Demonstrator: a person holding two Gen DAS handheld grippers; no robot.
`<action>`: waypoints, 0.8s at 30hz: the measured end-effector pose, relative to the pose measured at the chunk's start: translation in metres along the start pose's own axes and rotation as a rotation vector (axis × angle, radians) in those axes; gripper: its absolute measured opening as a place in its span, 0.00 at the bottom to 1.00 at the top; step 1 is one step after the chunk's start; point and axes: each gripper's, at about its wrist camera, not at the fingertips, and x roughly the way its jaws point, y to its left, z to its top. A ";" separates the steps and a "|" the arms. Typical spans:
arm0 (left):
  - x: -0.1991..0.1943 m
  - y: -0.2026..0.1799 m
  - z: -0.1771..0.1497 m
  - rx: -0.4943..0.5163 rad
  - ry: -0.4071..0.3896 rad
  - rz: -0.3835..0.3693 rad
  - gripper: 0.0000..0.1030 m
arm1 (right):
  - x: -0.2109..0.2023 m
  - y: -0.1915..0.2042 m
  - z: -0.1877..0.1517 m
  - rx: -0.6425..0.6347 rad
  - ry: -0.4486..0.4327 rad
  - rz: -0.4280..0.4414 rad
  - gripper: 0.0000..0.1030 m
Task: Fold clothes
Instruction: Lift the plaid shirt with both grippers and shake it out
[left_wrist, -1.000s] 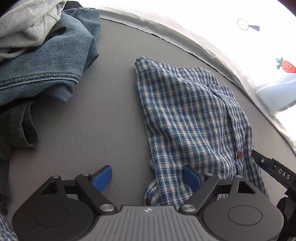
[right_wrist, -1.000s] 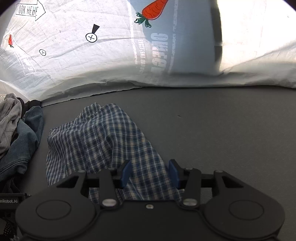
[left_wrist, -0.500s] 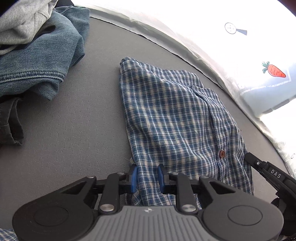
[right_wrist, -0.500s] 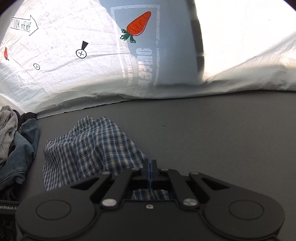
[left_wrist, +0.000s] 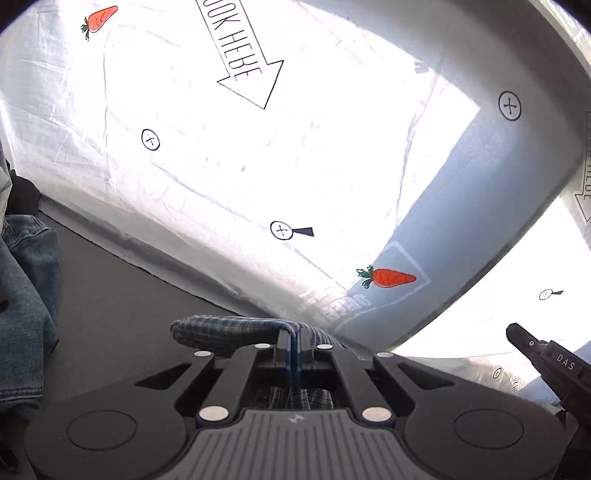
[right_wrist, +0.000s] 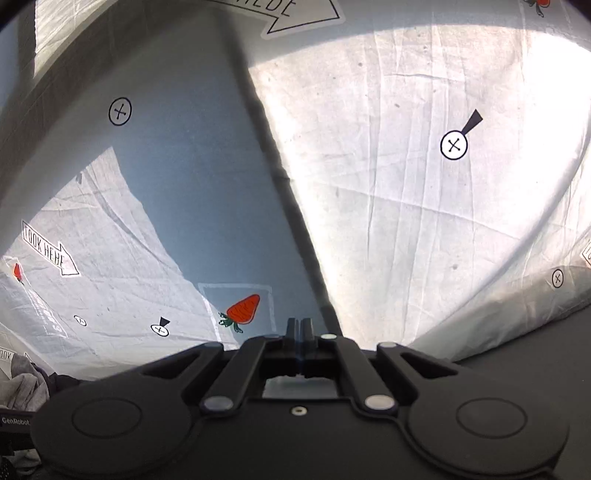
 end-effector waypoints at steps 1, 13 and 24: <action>-0.011 -0.011 0.005 0.011 -0.028 -0.020 0.02 | -0.012 -0.001 0.021 -0.001 -0.049 0.014 0.00; -0.100 0.029 -0.103 -0.025 0.098 0.074 0.01 | -0.037 -0.034 -0.038 0.038 0.245 -0.008 0.13; -0.094 0.186 -0.194 -0.374 0.338 0.334 0.06 | 0.040 -0.004 -0.125 -0.014 0.497 0.040 0.31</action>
